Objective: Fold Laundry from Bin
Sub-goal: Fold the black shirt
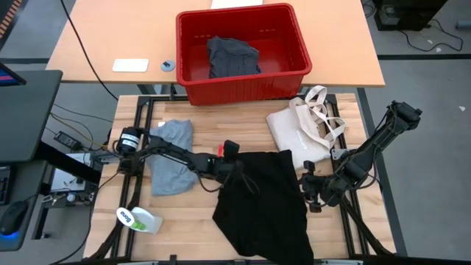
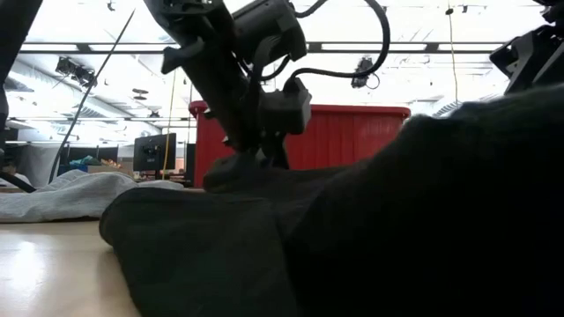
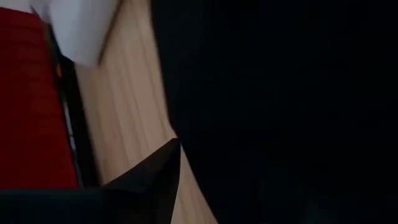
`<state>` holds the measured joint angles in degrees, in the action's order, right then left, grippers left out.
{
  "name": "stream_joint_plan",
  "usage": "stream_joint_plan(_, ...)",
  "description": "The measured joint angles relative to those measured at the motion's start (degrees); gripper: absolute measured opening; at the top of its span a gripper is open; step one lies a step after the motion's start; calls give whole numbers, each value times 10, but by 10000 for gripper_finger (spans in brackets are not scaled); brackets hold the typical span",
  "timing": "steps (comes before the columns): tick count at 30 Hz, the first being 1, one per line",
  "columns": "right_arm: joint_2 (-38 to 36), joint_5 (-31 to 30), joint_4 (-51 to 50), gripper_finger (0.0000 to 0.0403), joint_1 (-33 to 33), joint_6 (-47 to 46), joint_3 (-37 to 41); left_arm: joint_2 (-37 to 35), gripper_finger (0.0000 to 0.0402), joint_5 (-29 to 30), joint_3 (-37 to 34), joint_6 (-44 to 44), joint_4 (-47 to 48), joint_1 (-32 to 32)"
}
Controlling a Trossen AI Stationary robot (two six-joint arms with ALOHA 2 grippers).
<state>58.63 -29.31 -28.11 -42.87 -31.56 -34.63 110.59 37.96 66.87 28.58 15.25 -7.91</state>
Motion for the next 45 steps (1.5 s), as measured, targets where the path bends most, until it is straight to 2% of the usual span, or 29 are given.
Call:
stream_joint_plan(6, 0, 0, 21, 145, 0, 23, 0, 0, 190, -30, 0, -8, -11, 29)
stream_joint_plan(8, 0, 0, 31, 145, 0, 33, 0, 0, 178, -31, 0, -21, -9, 38)
stream_joint_plan(11, 0, 0, 42, 145, 0, 46, 0, 0, 128, -48, 0, -39, -1, 47)
stream_joint_plan(14, 0, 0, 44, 145, 0, 48, 0, -1, 36, -95, 5, -70, -11, 47)
stream_joint_plan(16, -1, 0, 44, 145, 0, 48, 0, -11, 14, -120, 12, -86, 3, 42)
stream_joint_plan(19, -13, -1, 41, 145, 0, 45, -1, -57, 6, -122, 17, -99, 17, 25)
stream_joint_plan(23, -38, -38, 40, 144, 0, 46, -10, -151, 4, -126, 18, -125, 27, -5)
stream_joint_plan(28, -50, -55, 36, 145, 15, 84, -11, -247, 4, -183, 19, -231, 44, -9)
stream_joint_plan(30, -46, -48, 37, 146, 31, 95, -11, -251, 3, -185, 19, -269, 73, -7)
stream_joint_plan(38, 4, 71, 51, 154, 138, 132, -11, -193, 7, -187, -10, -341, 158, -1)
stream_joint_plan(43, 21, 84, 50, 155, 184, 176, -10, -189, 8, -126, -60, -369, 169, -1)
stream_joint_plan(45, 21, 84, 56, 154, 204, 192, -10, -199, 8, -90, -72, -391, 213, -1)
